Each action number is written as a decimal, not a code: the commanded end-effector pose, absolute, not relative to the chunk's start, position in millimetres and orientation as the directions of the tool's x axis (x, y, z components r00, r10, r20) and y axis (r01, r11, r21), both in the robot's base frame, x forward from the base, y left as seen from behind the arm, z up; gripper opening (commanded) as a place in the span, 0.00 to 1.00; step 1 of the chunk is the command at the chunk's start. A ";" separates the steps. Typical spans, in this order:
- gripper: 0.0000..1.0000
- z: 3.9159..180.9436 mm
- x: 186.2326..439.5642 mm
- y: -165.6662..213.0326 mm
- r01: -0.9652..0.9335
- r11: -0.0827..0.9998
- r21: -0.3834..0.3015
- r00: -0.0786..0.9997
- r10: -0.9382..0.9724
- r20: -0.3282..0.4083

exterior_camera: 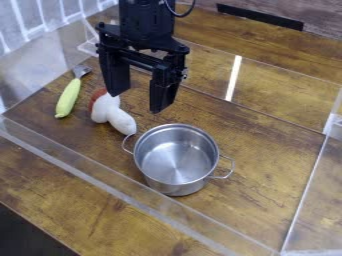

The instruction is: Put the mushroom in the silver pot

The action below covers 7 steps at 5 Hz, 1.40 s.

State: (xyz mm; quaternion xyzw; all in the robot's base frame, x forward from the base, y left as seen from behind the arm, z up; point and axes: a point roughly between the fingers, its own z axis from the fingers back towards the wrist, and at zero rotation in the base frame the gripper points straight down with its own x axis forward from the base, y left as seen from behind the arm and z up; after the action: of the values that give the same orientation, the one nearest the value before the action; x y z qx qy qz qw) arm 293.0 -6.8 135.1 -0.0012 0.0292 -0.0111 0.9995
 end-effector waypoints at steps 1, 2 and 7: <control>1.00 125.2 288.5 -2.2 0.042 0.999 -0.008 0.995 -0.043 -0.090; 1.00 116.6 288.0 1.8 0.025 1.000 -0.011 0.993 -0.026 -0.116; 1.00 104.9 284.6 11.6 -0.424 0.906 -0.002 0.893 0.417 -0.167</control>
State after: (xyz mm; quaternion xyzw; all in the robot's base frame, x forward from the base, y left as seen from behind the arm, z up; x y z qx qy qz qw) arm 281.9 5.8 92.9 -0.0150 0.1050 0.2060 0.9728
